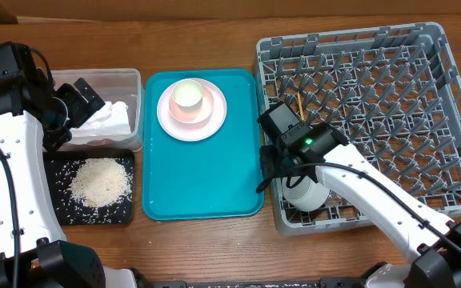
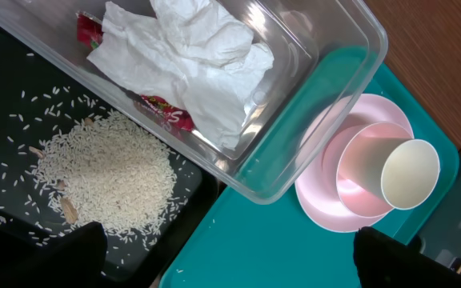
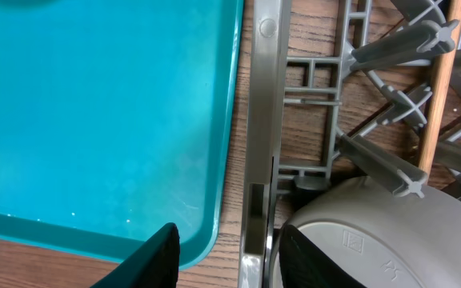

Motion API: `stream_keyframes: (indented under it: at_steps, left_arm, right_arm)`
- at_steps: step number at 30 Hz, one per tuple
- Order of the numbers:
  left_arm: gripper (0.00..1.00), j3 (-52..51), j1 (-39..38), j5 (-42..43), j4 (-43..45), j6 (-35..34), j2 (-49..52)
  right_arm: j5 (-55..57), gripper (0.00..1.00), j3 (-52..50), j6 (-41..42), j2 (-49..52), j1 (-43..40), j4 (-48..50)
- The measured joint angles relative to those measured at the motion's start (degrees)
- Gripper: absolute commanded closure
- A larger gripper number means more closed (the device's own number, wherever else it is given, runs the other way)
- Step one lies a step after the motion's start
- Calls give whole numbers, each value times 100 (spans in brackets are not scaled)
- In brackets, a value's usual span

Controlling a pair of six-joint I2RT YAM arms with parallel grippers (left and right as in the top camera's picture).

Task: Sort waste into correct bins and load items into the dishwasher

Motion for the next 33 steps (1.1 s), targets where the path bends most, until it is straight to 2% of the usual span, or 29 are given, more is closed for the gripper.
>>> stream_keyframes:
  at_steps: [15,27,33]
  left_arm:
    - [0,-2,0,0,2,0,0]
    - [0,0,0,2,0,0,0]
    - [0,0,0,0,0,0,0]
  right_arm:
    - [42,58,0,640,0,0,136]
    - [103,53,0,741,0,0,120]
    - [345,54,0,745,0,0,-28]
